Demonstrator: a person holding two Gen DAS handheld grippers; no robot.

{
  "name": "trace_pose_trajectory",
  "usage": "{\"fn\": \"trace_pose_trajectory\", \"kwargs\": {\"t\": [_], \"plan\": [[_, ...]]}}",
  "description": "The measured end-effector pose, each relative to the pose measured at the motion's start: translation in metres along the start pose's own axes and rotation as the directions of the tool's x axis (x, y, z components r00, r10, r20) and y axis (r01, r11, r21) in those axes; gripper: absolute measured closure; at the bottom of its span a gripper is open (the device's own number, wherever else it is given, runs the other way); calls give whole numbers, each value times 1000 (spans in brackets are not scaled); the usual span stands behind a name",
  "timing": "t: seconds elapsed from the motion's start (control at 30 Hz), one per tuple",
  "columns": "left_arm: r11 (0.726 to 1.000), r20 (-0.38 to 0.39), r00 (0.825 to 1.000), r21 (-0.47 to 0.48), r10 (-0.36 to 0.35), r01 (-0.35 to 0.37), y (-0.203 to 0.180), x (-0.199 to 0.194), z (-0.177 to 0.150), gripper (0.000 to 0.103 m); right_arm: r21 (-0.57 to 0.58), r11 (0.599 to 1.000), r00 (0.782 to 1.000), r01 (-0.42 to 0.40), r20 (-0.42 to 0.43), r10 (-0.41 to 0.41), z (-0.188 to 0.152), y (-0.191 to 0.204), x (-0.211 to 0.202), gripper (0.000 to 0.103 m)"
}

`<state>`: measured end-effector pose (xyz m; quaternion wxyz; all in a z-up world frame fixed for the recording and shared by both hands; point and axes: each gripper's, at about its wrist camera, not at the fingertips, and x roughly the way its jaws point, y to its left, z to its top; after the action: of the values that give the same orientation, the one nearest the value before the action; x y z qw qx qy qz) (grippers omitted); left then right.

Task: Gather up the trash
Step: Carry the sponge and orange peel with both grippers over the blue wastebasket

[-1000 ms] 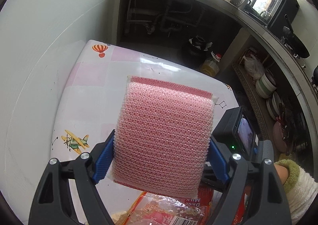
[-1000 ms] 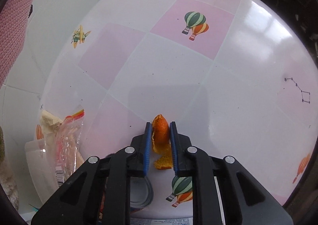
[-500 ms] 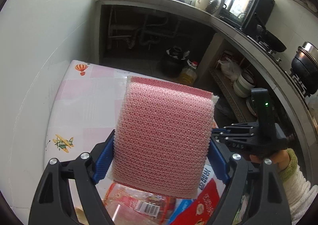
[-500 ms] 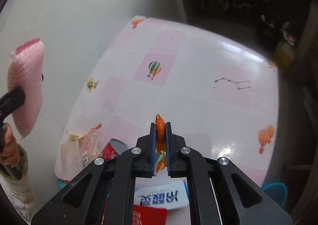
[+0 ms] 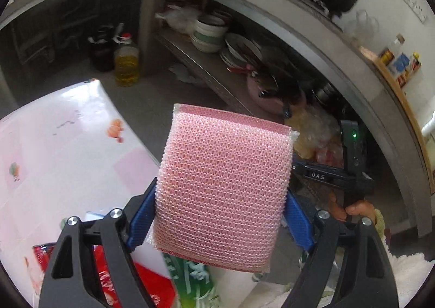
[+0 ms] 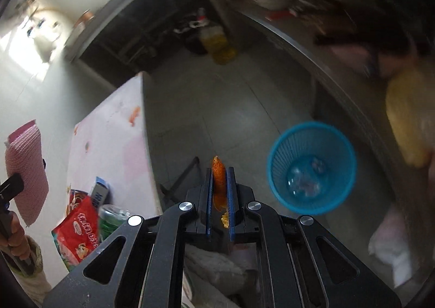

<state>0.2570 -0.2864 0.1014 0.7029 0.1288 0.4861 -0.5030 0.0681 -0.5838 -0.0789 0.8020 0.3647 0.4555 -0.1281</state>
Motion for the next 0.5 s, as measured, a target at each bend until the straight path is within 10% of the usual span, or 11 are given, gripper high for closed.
{"fn": "trace_pose_trajectory", "kwargs": {"t": [0.37,0.5], "plan": [[997,-380,924,79,50,-21,-93,254,27,21,313,947,996,80,-65,-62,-7,-130,73,94],[1000,-453,891,15,14,-8,-92,313,29,16,332,938,994,100,-70,-81,6,-156,107,76]]}}
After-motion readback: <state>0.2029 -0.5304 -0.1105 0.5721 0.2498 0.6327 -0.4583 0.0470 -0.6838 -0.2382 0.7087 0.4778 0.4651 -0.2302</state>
